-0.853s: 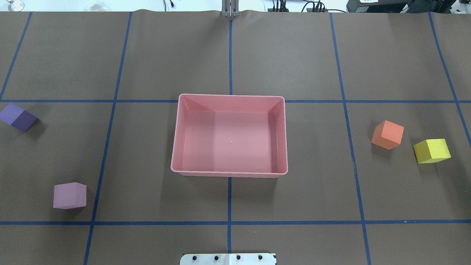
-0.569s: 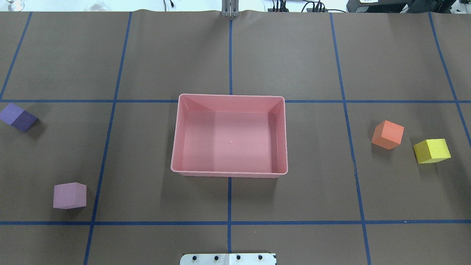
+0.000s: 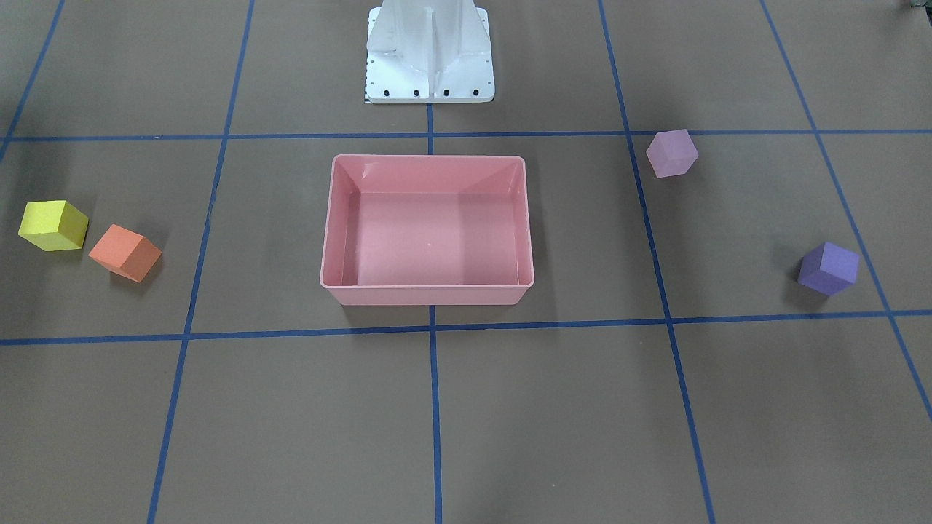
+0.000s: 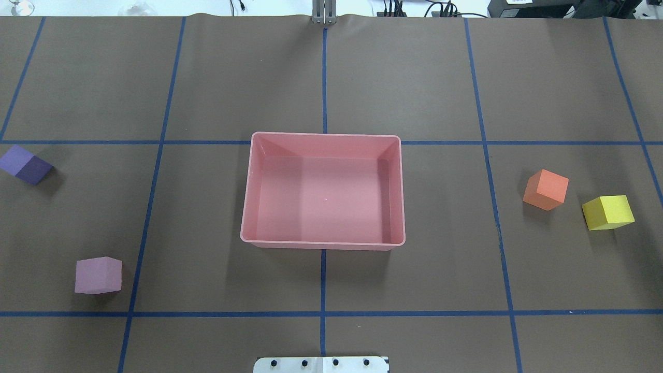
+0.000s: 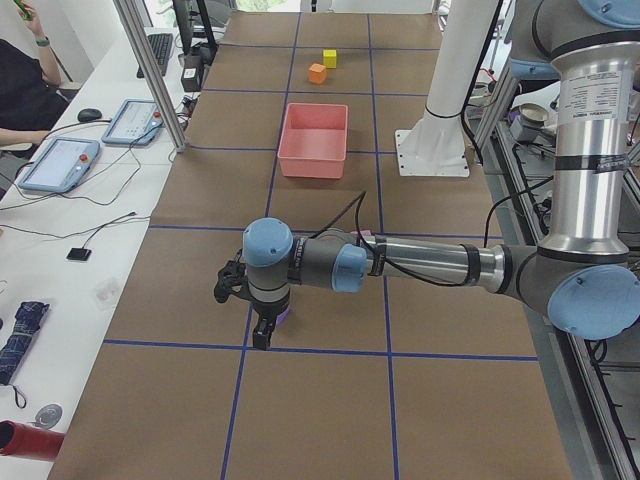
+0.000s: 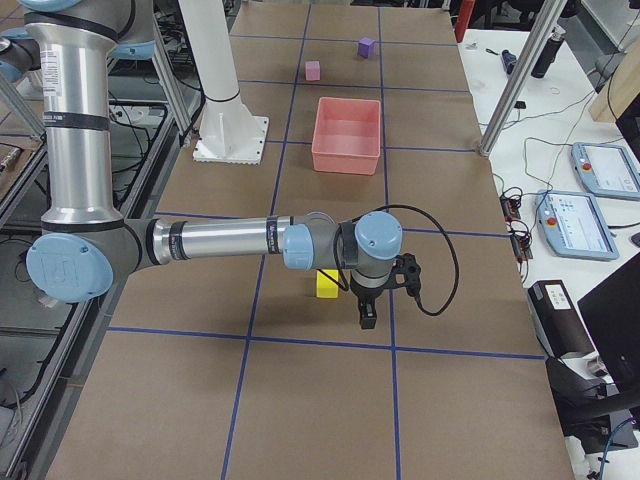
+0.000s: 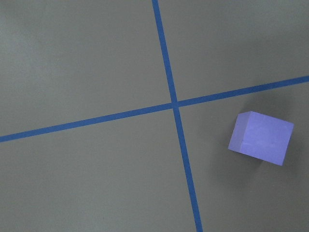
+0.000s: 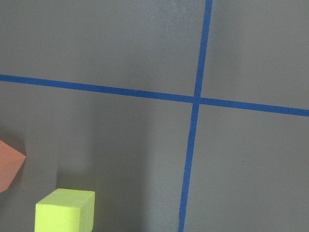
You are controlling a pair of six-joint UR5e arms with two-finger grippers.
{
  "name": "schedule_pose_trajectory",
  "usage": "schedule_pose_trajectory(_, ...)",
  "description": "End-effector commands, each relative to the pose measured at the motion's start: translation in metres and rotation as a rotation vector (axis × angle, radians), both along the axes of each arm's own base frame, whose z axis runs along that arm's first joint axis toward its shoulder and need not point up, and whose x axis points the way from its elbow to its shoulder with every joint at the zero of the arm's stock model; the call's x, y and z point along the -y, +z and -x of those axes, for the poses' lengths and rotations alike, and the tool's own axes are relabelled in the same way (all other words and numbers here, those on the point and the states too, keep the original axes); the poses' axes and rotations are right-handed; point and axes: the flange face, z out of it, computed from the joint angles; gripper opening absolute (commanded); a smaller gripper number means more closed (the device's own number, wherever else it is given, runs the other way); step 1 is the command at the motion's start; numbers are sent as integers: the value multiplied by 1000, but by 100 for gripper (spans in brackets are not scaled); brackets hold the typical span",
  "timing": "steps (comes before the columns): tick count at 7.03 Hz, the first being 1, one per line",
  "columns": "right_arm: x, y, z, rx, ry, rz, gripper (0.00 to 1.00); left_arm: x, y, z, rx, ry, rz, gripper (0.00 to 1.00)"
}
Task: Place blocks into pink bin with both arms
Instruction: 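Lower the left gripper toward the purple cube farthest from the robot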
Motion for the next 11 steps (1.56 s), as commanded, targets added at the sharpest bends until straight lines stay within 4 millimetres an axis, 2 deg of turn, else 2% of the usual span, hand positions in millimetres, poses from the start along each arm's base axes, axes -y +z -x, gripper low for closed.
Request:
schedule_pose_trajectory(1, 8, -10, 0, 1, 2, -18, 100, 14, -19, -10, -13, -20, -40, 100)
schedule_pose_trajectory(2, 19, -22, 1, -1, 2, -43, 100, 26, -32, -24, -17, 4, -148, 100)
schedule_pose_trajectory(3, 22, -28, 1, 0, 2, -56, 100, 29, -32, -61, -33, 57, -192, 100)
schedule_pose_trajectory(5, 27, -35, 2, -1, -3, -74, 100, 27, -29, -113, -64, 62, -136, 100)
schedule_pose_trajectory(6, 27, -34, 2, -1, -3, -71, 100, 26, -19, -130, -97, 9, -100, 100)
schedule_pose_trajectory(7, 27, -33, 2, -2, -3, -69, 100, 24, 6, -155, -123, -4, -94, 100)
schedule_pose_trajectory(8, 27, -34, 2, -3, -1, -69, 100, 22, 27, -168, -147, -19, -97, 100)
schedule_pose_trajectory(9, 27, -33, 2, -3, -1, -67, 100, 18, 33, -183, -158, -15, -88, 100)
schedule_pose_trajectory(11, 27, -33, 2, -3, -2, -68, 100, 19, 36, -191, -131, -16, -96, 100)
